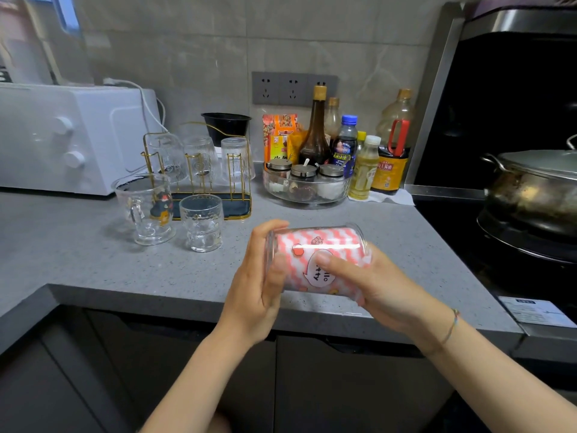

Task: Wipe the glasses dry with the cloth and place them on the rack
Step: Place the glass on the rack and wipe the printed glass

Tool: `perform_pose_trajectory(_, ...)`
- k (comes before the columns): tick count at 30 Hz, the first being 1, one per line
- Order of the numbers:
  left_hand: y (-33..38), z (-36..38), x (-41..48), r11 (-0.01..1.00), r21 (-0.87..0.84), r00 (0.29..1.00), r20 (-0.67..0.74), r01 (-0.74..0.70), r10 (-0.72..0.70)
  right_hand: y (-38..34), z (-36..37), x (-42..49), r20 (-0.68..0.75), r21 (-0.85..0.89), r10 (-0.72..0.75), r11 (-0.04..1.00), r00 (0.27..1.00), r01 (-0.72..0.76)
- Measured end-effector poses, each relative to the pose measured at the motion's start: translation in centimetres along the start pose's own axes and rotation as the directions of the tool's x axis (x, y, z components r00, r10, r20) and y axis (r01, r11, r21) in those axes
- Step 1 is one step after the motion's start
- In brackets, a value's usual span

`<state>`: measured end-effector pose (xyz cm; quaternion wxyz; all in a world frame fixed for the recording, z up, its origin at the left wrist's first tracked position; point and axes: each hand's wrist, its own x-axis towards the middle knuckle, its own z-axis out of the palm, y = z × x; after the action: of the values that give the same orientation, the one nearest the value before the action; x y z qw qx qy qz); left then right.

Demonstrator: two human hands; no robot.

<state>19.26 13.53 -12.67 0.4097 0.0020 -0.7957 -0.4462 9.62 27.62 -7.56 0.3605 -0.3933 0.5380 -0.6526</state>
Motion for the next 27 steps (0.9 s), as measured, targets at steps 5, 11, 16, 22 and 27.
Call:
perform_pose_trajectory(5, 1.1, 0.3, 0.2, 0.988, -0.049, 0.989, 0.001, 0.149, -0.149, -0.4, -0.1, 0.4, -0.116, -0.085, -0.092, 0.993, 0.989, 0.082)
perform_pose_trajectory(11, 2.3, 0.6, 1.4, 0.766, -0.338, 0.831, 0.114, 0.548, -0.545, -0.6, 0.2, 0.6, -0.235, -0.293, -0.228, 0.943, 0.945, 0.155)
perform_pose_trajectory(16, 2.1, 1.3, 1.8, 0.762, -0.315, 0.806, 0.015, 0.566, -0.592, -0.2, 0.5, 0.3, -0.248, -0.388, -0.261, 0.909, 0.933, 0.151)
perform_pose_trajectory(22, 1.6, 0.9, 1.4, 0.924, -0.15, 0.928, -0.075, 0.351, -0.365, -0.8, 0.2, 0.4, -0.147, -0.273, -0.107, 0.96, 0.983, 0.064)
perform_pose_trajectory(27, 1.3, 0.3, 1.2, 0.98, -0.094, 0.984, 0.02, 0.178, -0.177, -1.3, -0.2, 0.3, 0.025, -0.081, 0.014, 0.997, 1.0, -0.012)
